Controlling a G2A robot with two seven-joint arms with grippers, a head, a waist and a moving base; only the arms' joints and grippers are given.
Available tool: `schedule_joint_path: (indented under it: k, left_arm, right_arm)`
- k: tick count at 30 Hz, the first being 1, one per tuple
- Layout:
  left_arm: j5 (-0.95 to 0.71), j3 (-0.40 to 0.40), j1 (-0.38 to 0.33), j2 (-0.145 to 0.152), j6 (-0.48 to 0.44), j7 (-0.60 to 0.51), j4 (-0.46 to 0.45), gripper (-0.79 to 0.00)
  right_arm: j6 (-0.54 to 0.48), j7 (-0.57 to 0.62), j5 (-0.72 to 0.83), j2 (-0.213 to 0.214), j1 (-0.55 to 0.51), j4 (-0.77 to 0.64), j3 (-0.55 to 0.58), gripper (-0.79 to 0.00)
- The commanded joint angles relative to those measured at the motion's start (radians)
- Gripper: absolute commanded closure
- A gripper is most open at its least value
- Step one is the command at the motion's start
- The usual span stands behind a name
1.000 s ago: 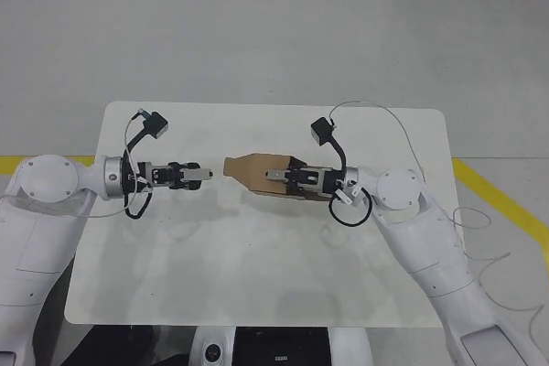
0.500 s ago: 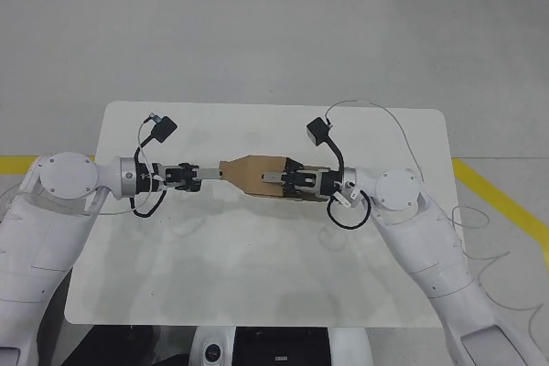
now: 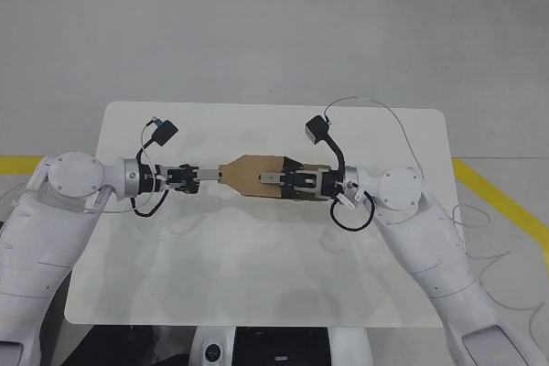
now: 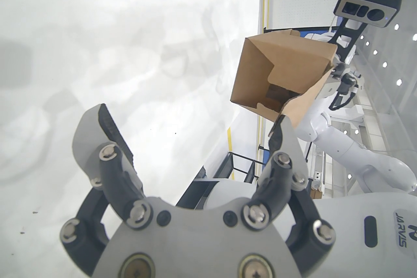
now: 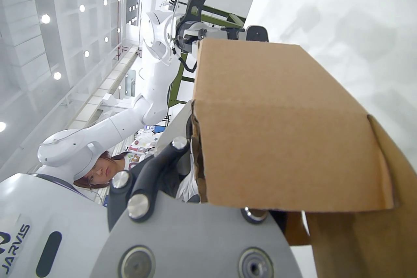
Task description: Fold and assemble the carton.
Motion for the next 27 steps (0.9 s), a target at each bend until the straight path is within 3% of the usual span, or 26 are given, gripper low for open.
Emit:
schedule_joint_path:
  k: [1, 27]
  left_arm:
    - [-0.003, 0.004, -0.004, -0.001, 0.002, -0.001, 0.005, -0.785]
    - [-0.067, 0.048, -0.023, -0.014, -0.008, -0.039, -0.004, -0.785]
  right_arm:
    - [-0.001, 0.002, 0.002, -0.001, 0.004, -0.001, -0.006, 0.0]
    - [-0.083, 0.036, 0.12, -0.027, 0.061, 0.054, -0.083, 0.0]
